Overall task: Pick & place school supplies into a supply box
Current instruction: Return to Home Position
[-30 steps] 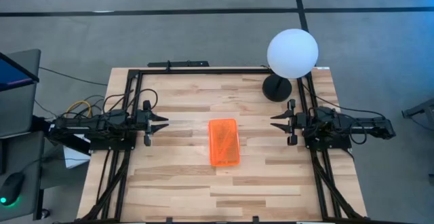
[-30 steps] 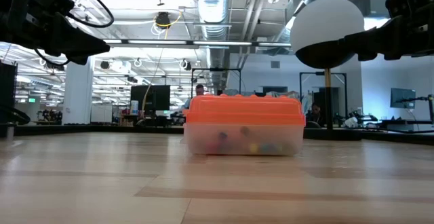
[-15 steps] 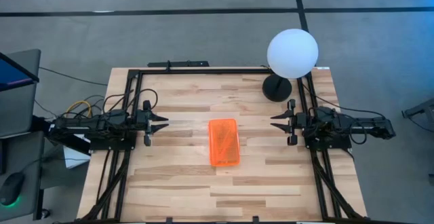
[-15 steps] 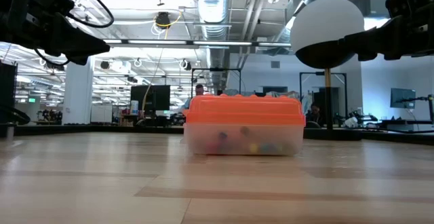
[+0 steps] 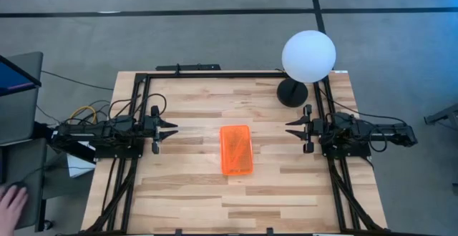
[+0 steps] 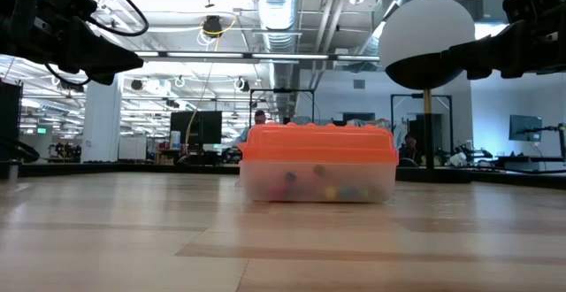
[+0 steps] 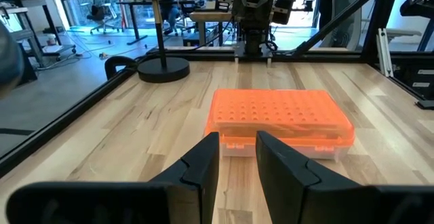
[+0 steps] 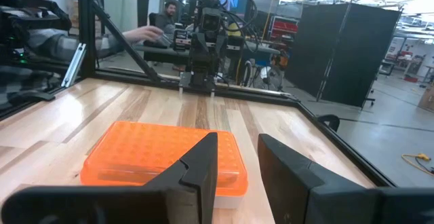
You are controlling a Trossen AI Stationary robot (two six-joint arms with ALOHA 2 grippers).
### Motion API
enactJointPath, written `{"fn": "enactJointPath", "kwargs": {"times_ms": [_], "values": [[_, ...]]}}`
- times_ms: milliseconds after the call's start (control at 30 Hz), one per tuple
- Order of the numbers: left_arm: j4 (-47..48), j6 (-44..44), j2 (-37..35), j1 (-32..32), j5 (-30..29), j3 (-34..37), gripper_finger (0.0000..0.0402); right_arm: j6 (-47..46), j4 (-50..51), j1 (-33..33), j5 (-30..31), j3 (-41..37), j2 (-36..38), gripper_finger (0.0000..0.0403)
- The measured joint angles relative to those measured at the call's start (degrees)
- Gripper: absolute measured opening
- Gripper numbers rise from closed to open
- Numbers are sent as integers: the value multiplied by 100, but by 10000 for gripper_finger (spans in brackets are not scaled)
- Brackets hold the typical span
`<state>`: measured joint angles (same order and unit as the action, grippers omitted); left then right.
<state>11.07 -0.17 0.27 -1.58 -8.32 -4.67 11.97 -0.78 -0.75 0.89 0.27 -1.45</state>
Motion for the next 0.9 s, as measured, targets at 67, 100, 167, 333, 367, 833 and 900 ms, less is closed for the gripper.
{"fn": "enactJointPath", "kwargs": {"times_ms": [67,100,167,333,367,833,900], "values": [[0,-1,0,0,0,1,93,1,0,0,0,0,1,102],[0,14,0,0,0,2,93,0,0,0,0,0,0,102],[0,69,0,0,0,2,93,0,0,0,0,0,0,102],[0,42,0,0,0,2,93,1,0,0,0,0,0,102],[0,41,0,0,0,2,93,2,0,0,0,0,0,102],[0,55,0,0,0,2,93,2,0,0,0,0,0,102],[0,53,0,0,0,2,93,1,0,0,0,-1,1,102]]}}
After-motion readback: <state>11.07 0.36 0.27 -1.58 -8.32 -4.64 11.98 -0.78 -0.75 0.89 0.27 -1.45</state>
